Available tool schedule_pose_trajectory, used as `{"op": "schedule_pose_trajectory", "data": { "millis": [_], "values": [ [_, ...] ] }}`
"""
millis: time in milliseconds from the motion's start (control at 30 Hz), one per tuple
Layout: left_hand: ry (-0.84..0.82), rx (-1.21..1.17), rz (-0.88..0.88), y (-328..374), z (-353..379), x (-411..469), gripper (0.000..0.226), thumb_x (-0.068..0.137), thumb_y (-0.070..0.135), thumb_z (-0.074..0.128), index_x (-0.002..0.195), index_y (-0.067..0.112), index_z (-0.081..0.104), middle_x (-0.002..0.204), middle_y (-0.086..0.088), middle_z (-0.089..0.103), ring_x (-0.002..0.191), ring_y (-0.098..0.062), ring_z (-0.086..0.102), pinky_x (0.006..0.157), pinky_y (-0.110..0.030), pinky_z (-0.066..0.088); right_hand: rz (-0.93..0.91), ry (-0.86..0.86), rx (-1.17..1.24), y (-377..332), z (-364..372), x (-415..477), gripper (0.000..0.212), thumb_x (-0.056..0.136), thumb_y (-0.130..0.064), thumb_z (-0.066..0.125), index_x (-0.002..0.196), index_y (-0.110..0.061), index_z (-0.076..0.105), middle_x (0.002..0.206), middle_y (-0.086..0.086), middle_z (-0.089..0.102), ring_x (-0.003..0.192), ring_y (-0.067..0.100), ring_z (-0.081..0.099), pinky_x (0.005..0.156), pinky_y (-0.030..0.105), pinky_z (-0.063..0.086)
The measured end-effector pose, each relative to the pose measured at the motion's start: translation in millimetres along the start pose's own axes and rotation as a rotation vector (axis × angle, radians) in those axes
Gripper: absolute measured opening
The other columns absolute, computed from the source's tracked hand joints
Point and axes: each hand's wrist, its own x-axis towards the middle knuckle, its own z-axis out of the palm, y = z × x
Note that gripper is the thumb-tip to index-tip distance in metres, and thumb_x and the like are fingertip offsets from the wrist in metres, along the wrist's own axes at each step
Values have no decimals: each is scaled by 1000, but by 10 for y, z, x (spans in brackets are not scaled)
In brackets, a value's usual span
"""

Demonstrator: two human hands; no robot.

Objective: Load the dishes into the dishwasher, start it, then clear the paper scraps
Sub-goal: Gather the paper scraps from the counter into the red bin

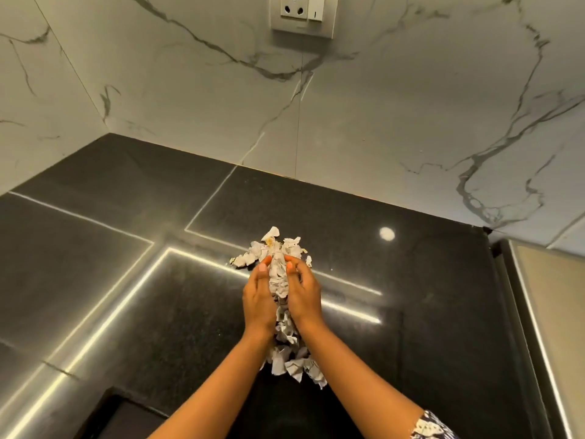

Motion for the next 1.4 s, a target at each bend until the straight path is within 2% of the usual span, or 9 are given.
{"op": "schedule_pose_trajectory", "data": {
  "millis": [100, 233, 400, 600, 733, 867, 1067, 1200, 1400],
  "values": [
    [54, -212, -90, 18, 83, 85, 30, 101, 29, 38, 113, 21, 65, 109, 9, 67, 106, -4, 61, 76, -8, 48, 104, 54, 238, -68, 49, 52, 19, 98, -21, 47, 104, -21, 64, 109, -1, 67, 105, 13, 62, 94, 29, 50],
    [76, -363, -141, 67, 150, 177, 33, 100, 27, 40, 109, 13, 68, 111, -6, 70, 107, -19, 64, 95, -37, 49, 192, 148, 480, -152, 50, 137, 23, 97, -14, 46, 100, -6, 67, 100, 7, 71, 92, 15, 67, 79, 22, 55],
    [78, -435, -134, 125, 200, 240, 35, 99, 28, 42, 108, 9, 69, 109, -9, 70, 105, -24, 65, 98, -44, 48, 153, 165, 528, -224, 4, 186, 29, 98, -14, 45, 105, 5, 65, 96, 9, 69, 82, 8, 67, 70, 16, 53],
    [106, -532, -146, 328, 259, 186, 39, 101, 30, 37, 104, 7, 69, 105, -15, 70, 103, -31, 65, 92, -43, 51, 136, 156, 606, -380, -50, 192, 28, 98, -17, 45, 95, -1, 67, 88, 10, 69, 78, 16, 67, 70, 24, 56],
    [120, -579, -126, 498, 256, 61, 40, 101, 31, 36, 100, 9, 69, 97, -12, 72, 95, -27, 68, 82, -36, 54, 128, 101, 615, -512, -123, 81, 33, 99, -22, 42, 100, 0, 67, 96, 17, 70, 84, 23, 67, 80, 36, 55],
    [155, -630, -106, 565, 279, -194, 40, 101, 31, 36, 97, 10, 69, 91, -9, 74, 84, -21, 71, 67, -28, 56, 102, 63, 582, -565, -234, -102, 35, 99, -23, 40, 100, -1, 67, 94, 15, 70, 83, 21, 67, 75, 31, 56],
    [279, -714, -47, 603, 287, -525, 41, 101, 30, 35, 89, 8, 69, 84, -7, 73, 82, -23, 68, 73, -32, 55, 57, -29, 550, -602, -329, -357, 34, 99, -23, 41, 88, -7, 69, 85, 7, 71, 79, 18, 67, 76, 32, 55],
    [374, -766, 22, 538, 184, -614, 44, 101, 34, 35, 90, 9, 70, 87, -9, 73, 82, -23, 70, 69, -31, 55, 19, -120, 547, -591, -271, -437, 40, 100, -29, 37, 91, -5, 69, 91, 12, 70, 87, 25, 67, 85, 38, 53],
    [459, -851, 98, 592, -268, -857, 47, 101, 37, 33, 89, 8, 69, 85, -10, 73, 81, -24, 68, 78, -35, 55, 50, -274, 585, -637, 71, -787, 49, 100, -41, 33, 90, -8, 70, 101, 23, 68, 95, 36, 65, 93, 49, 50]
  ]
}}
